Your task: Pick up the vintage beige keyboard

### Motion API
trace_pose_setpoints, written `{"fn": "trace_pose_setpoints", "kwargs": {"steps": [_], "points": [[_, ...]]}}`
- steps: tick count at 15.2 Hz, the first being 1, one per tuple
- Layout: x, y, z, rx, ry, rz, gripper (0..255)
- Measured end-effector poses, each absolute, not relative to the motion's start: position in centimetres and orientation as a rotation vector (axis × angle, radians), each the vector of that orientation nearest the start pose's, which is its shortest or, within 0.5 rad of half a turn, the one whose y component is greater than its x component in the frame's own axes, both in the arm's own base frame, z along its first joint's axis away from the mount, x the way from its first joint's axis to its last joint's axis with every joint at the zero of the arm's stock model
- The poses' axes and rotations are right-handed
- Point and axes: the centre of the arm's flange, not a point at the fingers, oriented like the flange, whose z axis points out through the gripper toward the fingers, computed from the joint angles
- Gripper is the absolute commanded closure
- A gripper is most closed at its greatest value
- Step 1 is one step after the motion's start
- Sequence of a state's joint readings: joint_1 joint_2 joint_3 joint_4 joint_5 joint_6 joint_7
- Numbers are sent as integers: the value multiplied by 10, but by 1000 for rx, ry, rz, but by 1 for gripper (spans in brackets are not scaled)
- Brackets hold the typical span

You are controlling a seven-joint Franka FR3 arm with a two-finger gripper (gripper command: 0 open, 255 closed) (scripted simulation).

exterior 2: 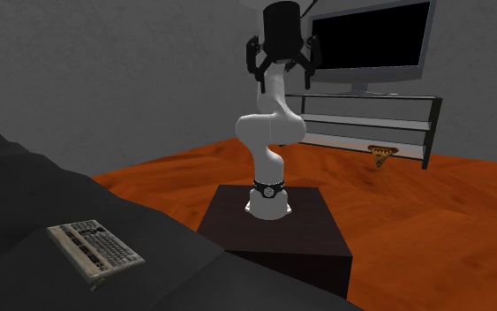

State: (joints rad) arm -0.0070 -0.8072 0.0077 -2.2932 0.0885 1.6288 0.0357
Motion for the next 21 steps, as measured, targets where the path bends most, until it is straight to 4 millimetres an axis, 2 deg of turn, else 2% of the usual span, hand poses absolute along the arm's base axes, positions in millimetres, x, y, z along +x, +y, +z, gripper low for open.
{"fn": "trace_pose_setpoints", "kwargs": {"steps": [2, 7, 8, 14, 21], "points": [[309, 6, 631, -3049, 35, -214, 0], [343, -42, 619, -3046, -164, -199, 0], [351, -53, 612, -3044, -208, -194, 0], [412, -111, 595, -3018, -475, -173, 0], [489, -159, 573, -2958, -785, -145, 0]]}}
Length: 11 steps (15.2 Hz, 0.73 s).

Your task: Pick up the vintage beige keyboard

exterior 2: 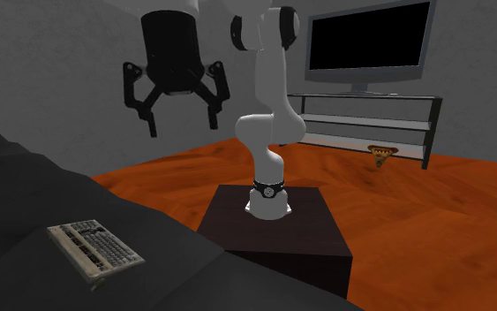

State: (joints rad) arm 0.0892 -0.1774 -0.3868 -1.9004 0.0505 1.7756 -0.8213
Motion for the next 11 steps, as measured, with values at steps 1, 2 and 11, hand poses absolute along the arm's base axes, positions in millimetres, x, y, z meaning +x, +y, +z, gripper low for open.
{"fn": "trace_pose_setpoints", "kwargs": {"steps": [1, 2, 11], "points": [[498, -165, 572, -2947, -828, -141, 0], [513, -171, 568, -2936, -871, -140, 0], [628, -209, 544, -2804, -1257, -98, 0]]}}
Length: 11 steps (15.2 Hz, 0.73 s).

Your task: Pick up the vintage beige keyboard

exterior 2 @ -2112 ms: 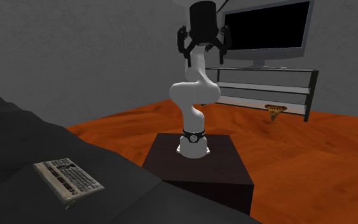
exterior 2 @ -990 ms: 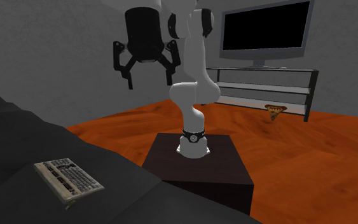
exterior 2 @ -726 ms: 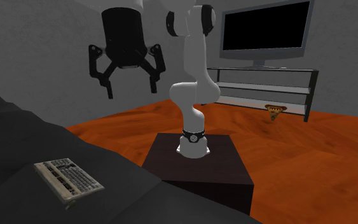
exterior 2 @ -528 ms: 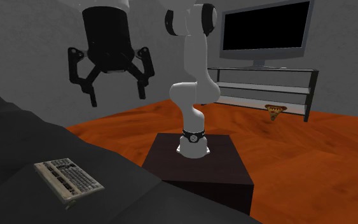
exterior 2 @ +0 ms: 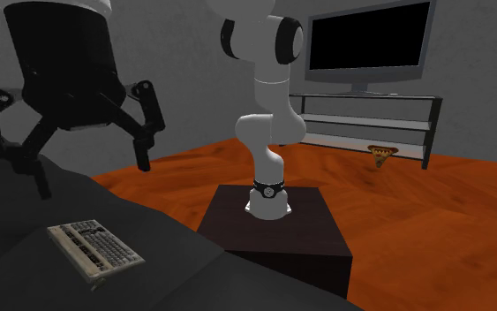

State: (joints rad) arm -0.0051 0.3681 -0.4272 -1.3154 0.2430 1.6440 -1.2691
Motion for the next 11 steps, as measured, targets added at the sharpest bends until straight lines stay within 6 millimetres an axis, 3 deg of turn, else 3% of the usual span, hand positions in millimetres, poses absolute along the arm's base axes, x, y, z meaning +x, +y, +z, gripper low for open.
{"fn": "trace_pose_setpoints", "kwargs": {"steps": [3, 10, 11], "points": [[653, -210, 532, -2764, -1344, -89, 0], [659, -211, 495, -2756, -1360, -87, 0], [659, -210, 493, -2756, -1361, -88, 255]]}}
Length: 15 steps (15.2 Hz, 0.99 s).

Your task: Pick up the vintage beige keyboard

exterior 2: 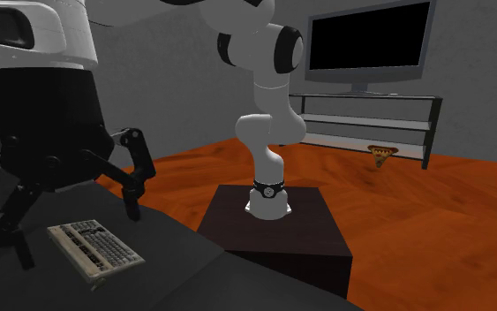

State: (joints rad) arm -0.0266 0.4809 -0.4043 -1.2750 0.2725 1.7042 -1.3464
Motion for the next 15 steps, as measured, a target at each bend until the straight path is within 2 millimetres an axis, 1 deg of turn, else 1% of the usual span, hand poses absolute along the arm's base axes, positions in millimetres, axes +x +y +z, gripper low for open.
{"fn": "trace_pose_setpoints", "kwargs": {"steps": [5, 10, 11, 15], "points": [[659, -210, 497, -2763, -1364, -102, 255], [659, -210, 496, -2760, -1364, -99, 255], [659, -210, 498, -2759, -1364, -98, 255], [659, -210, 515, -2758, -1363, -95, 255]]}}
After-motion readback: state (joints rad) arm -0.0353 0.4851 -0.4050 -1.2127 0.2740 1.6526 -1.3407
